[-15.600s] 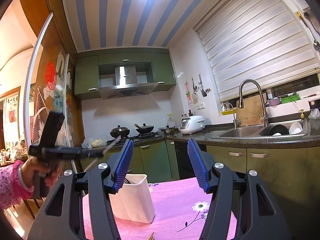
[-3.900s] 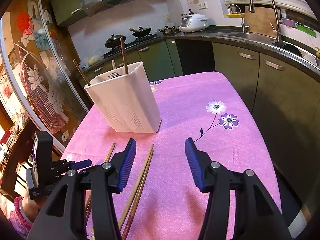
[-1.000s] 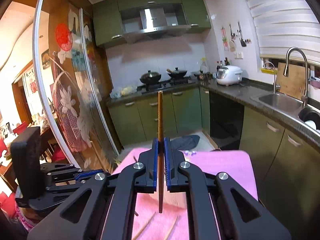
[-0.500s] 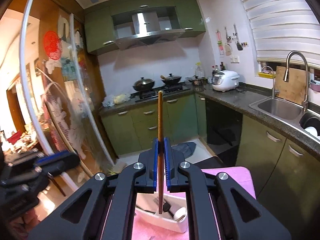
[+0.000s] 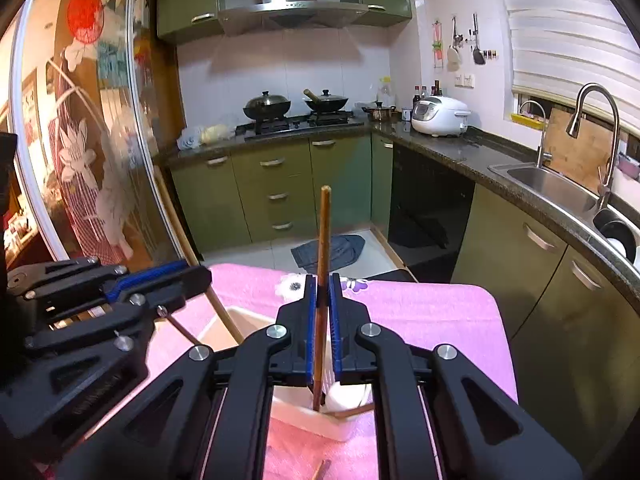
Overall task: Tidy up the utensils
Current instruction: 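Carry both chopsticks over the white holder, drop them in, open both tools, then grasp a chopstick with the left tool while the right tool grasps the last chopstick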
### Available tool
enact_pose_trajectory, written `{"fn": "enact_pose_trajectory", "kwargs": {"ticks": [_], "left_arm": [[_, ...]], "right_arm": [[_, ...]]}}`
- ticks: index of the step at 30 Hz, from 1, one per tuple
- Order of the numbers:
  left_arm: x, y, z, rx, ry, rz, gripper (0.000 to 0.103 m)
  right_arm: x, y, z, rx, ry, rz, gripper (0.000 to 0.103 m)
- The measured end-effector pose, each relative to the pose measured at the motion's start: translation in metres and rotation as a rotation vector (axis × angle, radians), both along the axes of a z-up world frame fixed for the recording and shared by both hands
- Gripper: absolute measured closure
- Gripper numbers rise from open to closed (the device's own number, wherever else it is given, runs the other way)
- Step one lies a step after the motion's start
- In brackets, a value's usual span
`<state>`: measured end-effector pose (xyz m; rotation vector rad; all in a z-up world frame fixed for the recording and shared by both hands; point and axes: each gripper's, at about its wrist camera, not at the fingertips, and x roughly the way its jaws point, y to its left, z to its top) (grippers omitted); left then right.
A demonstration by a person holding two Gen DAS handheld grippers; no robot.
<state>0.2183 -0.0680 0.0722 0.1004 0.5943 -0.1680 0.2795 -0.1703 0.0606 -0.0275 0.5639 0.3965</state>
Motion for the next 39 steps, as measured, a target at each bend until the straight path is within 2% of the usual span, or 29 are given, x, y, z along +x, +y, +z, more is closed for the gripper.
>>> {"fn": "enact_pose_trajectory", "kwargs": {"ticks": [1, 2, 4, 5, 6, 8, 10, 12, 13, 16, 19, 21, 24, 25, 26, 29, 31, 32, 35, 39], "left_arm": [[-0.003, 0.002, -0.004, -0.001, 0.003, -0.002, 0.088], [-0.008, 0.003, -0.007, -0.004, 0.003, -0.007, 0.077], [-0.023, 0.006, -0.009, 0.000, -0.012, -0.005, 0.069], [-0.031, 0.006, -0.010, 0.004, -0.018, -0.004, 0.062], [-0.040, 0.006, -0.012, 0.008, -0.021, -0.002, 0.054], [-0.060, 0.004, -0.018, 0.021, -0.012, -0.012, 0.044], [-0.080, 0.000, -0.036, 0.052, 0.034, -0.017, 0.044], [-0.094, -0.005, -0.058, 0.067, 0.096, -0.031, 0.042], [-0.099, -0.008, -0.078, 0.072, 0.155, -0.036, 0.042], [-0.104, -0.012, -0.133, 0.056, 0.318, -0.054, 0.042], [-0.103, -0.010, -0.170, 0.027, 0.419, -0.036, 0.042], [-0.103, -0.007, -0.183, 0.013, 0.440, -0.022, 0.042], [-0.100, -0.009, -0.193, 0.013, 0.461, -0.023, 0.042], [-0.099, -0.012, -0.195, 0.023, 0.464, -0.024, 0.043], [-0.097, -0.014, -0.199, 0.034, 0.472, -0.028, 0.051], [-0.095, -0.019, -0.204, 0.058, 0.455, -0.034, 0.066], [-0.094, -0.018, -0.203, 0.055, 0.451, -0.039, 0.079], [-0.094, -0.019, -0.203, 0.056, 0.450, -0.045, 0.091], [-0.093, -0.012, -0.203, 0.049, 0.452, -0.055, 0.096], [-0.096, 0.004, -0.205, 0.050, 0.452, -0.025, 0.096]], "right_arm": [[-0.004, 0.000, -0.001, -0.004, -0.009, 0.000, 0.094], [-0.009, 0.000, -0.002, -0.004, -0.019, -0.001, 0.092], [-0.024, -0.003, 0.004, -0.004, -0.067, -0.015, 0.071], [-0.038, -0.006, 0.009, 0.002, -0.094, -0.019, 0.067], [-0.045, -0.009, 0.011, 0.007, -0.105, -0.019, 0.065], [-0.069, -0.018, 0.016, 0.019, -0.140, -0.021, 0.065], [-0.091, -0.028, 0.013, 0.014, -0.142, -0.024, 0.062], [-0.107, -0.035, -0.006, -0.025, -0.069, -0.009, 0.056], [-0.112, -0.038, -0.016, -0.042, -0.024, 0.004, 0.054], [-0.121, -0.034, -0.068, -0.114, 0.121, 0.032, 0.054], [-0.122, -0.030, -0.126, -0.149, 0.264, 0.034, 0.055], [-0.123, -0.028, -0.156, -0.142, 0.334, 0.025, 0.055], [-0.126, -0.025, -0.179, -0.135, 0.368, 0.006, 0.057], [-0.125, -0.026, -0.183, -0.142, 0.369, 0.002, 0.057], [-0.124, -0.026, -0.185, -0.150, 0.371, -0.004, 0.058], [-0.120, -0.024, -0.184, -0.139, 0.375, -0.015, 0.059], [-0.118, -0.024, -0.184, -0.139, 0.372, -0.018, 0.059], [-0.116, -0.023, -0.182, -0.135, 0.371, -0.019, 0.059], [-0.116, -0.020, -0.182, -0.137, 0.377, -0.004, 0.059], [-0.114, -0.002, -0.188, -0.175, 0.405, 0.024, 0.059]]}}
